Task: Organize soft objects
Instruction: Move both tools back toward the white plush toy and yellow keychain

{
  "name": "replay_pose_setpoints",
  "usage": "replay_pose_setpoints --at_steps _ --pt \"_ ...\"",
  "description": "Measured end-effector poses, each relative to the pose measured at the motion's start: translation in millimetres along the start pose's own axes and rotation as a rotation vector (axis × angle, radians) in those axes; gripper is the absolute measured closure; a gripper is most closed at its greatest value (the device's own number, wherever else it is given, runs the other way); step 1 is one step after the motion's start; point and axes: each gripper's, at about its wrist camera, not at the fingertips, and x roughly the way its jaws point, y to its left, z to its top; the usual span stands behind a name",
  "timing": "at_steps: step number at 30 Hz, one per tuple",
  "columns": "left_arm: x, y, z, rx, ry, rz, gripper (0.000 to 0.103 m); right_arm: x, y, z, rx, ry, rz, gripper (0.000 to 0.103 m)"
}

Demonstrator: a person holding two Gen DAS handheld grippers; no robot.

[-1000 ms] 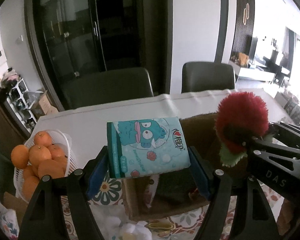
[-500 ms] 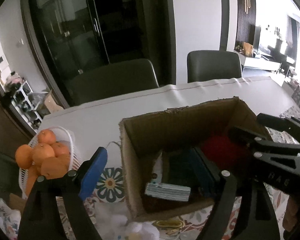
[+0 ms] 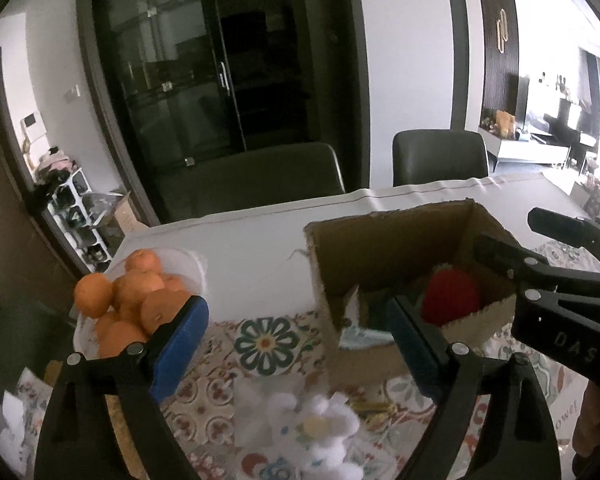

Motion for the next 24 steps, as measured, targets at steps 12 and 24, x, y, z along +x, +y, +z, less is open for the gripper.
replay_pose_setpoints --at_steps 12,24 --pt "-24 26 -56 -0.015 0.050 0.043 0.010 -23 49 -41 -0.058 -0.020 0.064 0.028" --pt "-2 4 -111 0.033 0.180 0.023 0.010 10 45 -100 -0.068 0.121 0.137 0.028"
